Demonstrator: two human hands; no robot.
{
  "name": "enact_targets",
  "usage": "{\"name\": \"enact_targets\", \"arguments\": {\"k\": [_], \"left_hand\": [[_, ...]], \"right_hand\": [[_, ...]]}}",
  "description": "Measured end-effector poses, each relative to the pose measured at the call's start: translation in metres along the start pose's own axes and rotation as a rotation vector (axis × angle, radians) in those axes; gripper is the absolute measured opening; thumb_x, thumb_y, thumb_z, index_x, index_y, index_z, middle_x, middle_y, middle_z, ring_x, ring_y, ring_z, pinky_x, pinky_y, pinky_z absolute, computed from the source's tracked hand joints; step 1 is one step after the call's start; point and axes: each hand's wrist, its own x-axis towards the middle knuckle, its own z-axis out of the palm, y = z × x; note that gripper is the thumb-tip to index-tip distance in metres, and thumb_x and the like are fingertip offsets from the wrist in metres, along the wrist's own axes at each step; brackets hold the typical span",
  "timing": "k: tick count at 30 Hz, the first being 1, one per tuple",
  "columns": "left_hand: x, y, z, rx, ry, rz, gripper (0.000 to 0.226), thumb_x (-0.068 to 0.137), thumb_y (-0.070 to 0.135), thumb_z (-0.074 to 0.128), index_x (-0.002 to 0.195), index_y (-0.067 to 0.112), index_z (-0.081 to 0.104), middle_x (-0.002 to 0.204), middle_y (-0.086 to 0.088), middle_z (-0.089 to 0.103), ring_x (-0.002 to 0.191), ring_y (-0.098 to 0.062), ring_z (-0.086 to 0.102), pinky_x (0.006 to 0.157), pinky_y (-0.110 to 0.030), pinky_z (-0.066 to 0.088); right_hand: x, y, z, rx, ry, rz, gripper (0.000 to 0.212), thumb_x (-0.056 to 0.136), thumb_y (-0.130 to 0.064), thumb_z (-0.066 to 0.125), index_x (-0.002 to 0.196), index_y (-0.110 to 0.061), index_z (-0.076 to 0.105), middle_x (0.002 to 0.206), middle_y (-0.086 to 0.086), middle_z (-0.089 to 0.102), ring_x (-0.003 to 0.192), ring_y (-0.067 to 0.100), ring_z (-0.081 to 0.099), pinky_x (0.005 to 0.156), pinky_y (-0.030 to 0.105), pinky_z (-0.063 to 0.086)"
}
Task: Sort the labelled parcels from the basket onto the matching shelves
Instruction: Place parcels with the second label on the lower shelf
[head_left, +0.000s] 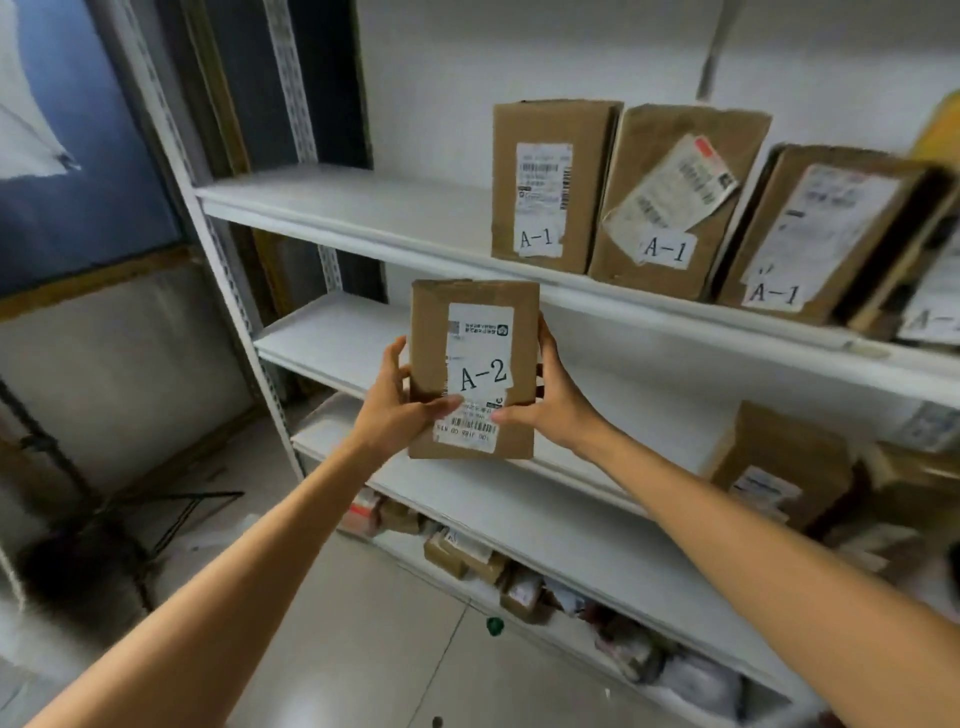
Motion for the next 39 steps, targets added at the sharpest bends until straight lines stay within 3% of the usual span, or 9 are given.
{"name": "enact_targets", "arguments": {"k": [3,7,12,18,21,26,31,36,39], "left_hand": [[0.008,-0.012,0.009,-0.041,-0.065,-0.043,0.086,0.079,-0.003,0.071,0.148,0.021,0.024,0.108,0.006,0.057,0.094,-0.013,0.065,0.061,-0.022,0.058],[0.014,-0.040,0.037,-0.016,-0.163,-0.069,0.081,0.076,-0.001,0.075,0.143,0.020,0.034,0.123,-0.006,0.058,0.099,-0.018,0.065,0.069,-0.032,0.060],[0.038,-0.060,0.090,0.110,-0.269,-0.013,0.087,0.072,0.013,0.082,0.144,0.024,0.035,0.126,-0.008,0.044,0.109,-0.023,0.056,0.073,-0.031,0.058],[0.076,-0.076,0.164,0.084,-0.385,-0.087,0.081,0.074,0.003,0.078,0.143,0.014,0.037,0.121,-0.015,0.055,0.106,-0.029,0.061,0.075,-0.037,0.058],[0.095,-0.080,0.195,0.007,-0.391,-0.144,0.089,0.062,0.005,0.079,0.141,0.016,0.039,0.117,-0.011,0.057,0.106,-0.029,0.061,0.077,-0.042,0.058],[0.124,-0.095,0.226,0.026,-0.441,-0.180,0.079,0.073,-0.012,0.066,0.141,0.017,0.037,0.126,-0.007,0.051,0.092,-0.011,0.057,0.054,-0.016,0.054],[0.142,-0.123,0.244,0.065,-0.472,-0.249,0.075,0.077,-0.011,0.064,0.141,0.016,0.036,0.107,-0.006,0.056,0.095,-0.024,0.061,0.060,-0.025,0.058],[0.148,-0.141,0.263,0.083,-0.499,-0.271,0.076,0.078,-0.012,0.063,0.142,0.016,0.033,0.122,-0.007,0.052,0.106,-0.023,0.057,0.063,-0.023,0.058],[0.149,-0.144,0.273,0.105,-0.531,-0.256,0.087,0.075,-0.014,0.065,0.145,0.020,0.025,0.127,-0.001,0.048,0.113,-0.017,0.049,0.062,-0.018,0.056]], "right_hand": [[-0.015,0.010,-0.002,0.001,0.056,0.071,0.127,0.071,-0.003,0.081,0.151,-0.033,-0.012,0.126,-0.027,0.036,0.122,0.006,0.041,0.100,0.032,0.045],[-0.036,0.041,-0.014,-0.011,0.104,0.211,0.132,0.067,-0.010,0.085,0.150,-0.033,-0.016,0.140,-0.007,0.044,0.127,0.017,0.047,0.102,0.044,0.047],[-0.056,0.083,-0.049,-0.027,0.253,0.397,0.100,0.066,-0.012,0.086,0.138,-0.021,0.019,0.109,-0.016,0.055,0.112,0.016,0.057,0.098,0.044,0.050],[-0.056,0.133,-0.096,-0.135,0.427,0.512,0.098,0.059,-0.015,0.089,0.137,-0.021,0.030,0.123,0.004,0.049,0.114,0.019,0.052,0.093,0.036,0.051],[-0.045,0.157,-0.110,-0.170,0.502,0.539,0.101,0.059,-0.021,0.087,0.142,-0.023,0.028,0.124,0.007,0.048,0.114,0.021,0.051,0.089,0.037,0.053],[-0.022,0.200,-0.129,-0.178,0.536,0.597,0.102,0.065,-0.024,0.080,0.146,-0.031,0.017,0.125,0.007,0.046,0.116,0.023,0.050,0.092,0.044,0.053],[-0.021,0.212,-0.139,-0.070,0.472,0.733,0.096,0.068,-0.006,0.078,0.143,-0.021,0.020,0.128,0.004,0.051,0.125,0.026,0.046,0.101,0.039,0.046],[-0.024,0.227,-0.150,0.021,0.400,0.797,0.106,0.082,-0.006,0.070,0.150,-0.005,-0.011,0.151,0.008,0.023,0.140,0.026,0.024,0.099,0.023,0.029],[-0.020,0.236,-0.155,0.026,0.387,0.822,0.105,0.079,-0.008,0.071,0.151,-0.012,-0.005,0.149,0.007,0.028,0.139,0.027,0.029,0.106,0.028,0.031]]}}
